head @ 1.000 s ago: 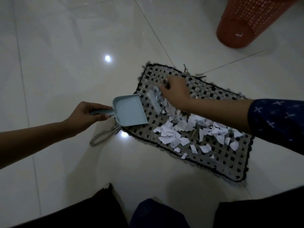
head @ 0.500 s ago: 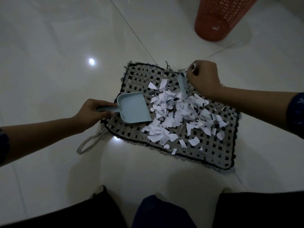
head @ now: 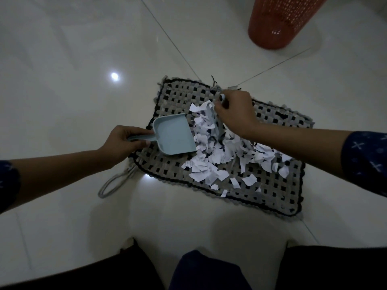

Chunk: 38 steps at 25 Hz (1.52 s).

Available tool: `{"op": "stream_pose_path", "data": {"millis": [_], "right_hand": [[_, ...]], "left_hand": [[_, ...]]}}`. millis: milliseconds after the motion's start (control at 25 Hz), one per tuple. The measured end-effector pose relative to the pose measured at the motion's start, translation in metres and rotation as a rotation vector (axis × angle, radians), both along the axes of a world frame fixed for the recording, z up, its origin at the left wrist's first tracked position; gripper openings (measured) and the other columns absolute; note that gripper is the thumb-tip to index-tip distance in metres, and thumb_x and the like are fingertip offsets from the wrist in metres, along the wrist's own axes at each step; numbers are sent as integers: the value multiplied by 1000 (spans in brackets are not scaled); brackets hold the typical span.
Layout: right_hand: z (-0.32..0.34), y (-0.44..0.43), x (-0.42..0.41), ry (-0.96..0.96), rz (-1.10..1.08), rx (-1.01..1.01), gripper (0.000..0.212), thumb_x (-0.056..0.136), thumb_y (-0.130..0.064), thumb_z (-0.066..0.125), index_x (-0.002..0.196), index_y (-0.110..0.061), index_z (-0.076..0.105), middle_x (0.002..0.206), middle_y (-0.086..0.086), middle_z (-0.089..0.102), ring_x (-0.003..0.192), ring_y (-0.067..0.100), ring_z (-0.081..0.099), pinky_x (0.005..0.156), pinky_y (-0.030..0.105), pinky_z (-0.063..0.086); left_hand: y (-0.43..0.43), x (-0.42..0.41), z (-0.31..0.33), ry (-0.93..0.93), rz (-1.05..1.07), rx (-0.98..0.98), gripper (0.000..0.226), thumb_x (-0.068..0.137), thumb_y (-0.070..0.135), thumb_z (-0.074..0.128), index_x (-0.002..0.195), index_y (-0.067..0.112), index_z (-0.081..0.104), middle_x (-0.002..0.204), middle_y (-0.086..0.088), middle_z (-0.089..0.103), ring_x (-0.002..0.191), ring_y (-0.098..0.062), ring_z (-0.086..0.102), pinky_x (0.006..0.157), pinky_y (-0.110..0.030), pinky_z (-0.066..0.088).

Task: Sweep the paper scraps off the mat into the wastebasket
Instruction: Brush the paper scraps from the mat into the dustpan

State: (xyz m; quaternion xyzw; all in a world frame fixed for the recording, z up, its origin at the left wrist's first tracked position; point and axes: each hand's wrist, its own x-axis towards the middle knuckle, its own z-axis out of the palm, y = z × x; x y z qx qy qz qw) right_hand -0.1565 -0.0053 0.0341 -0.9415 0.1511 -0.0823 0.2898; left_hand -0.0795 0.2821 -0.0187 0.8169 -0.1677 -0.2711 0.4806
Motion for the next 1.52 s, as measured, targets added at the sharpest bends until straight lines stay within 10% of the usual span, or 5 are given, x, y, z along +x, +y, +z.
{"op": "stream_pose_path", "data": {"millis": [400,640,1120,1400,1520], "right_hand": [[9,4,26,-84,9,159,22,87,-9,56,77,9,63,75,25,68,72,35,67,70,43,57],[12,-44,57,110,257,-212,20,90,-7,54,102,-2,69,99,18,72,90,30,65,85,38,51],[-4,35,12,97,463,-110,23,93,-12,48,85,2,65,66,16,64,49,15,41,57,31,44],[21,19,13,77,235,47,22,93,-16,55,93,1,69,81,17,71,55,12,54,57,19,47],[37,-29,1,-11,43,40,22,90,-15,56,88,2,70,84,20,72,74,28,69,75,42,58]], "left_hand": [[-5,2,0,24,21,-21,33,76,1,71,103,18,70,101,5,72,92,-16,69,90,-33,53],[5,0,1,48,64,-18,32,74,1,72,97,23,70,85,25,71,88,-7,69,82,-20,54],[4,-8,-5,58,122,16,34,76,0,71,108,10,68,101,-10,72,94,-27,68,85,-38,55],[8,-12,-4,-58,71,116,34,74,8,75,106,17,70,100,-3,73,85,-8,68,84,-35,55],[6,-21,-3,-64,19,128,35,72,10,77,104,23,70,94,8,72,81,9,63,85,-22,50]]}}
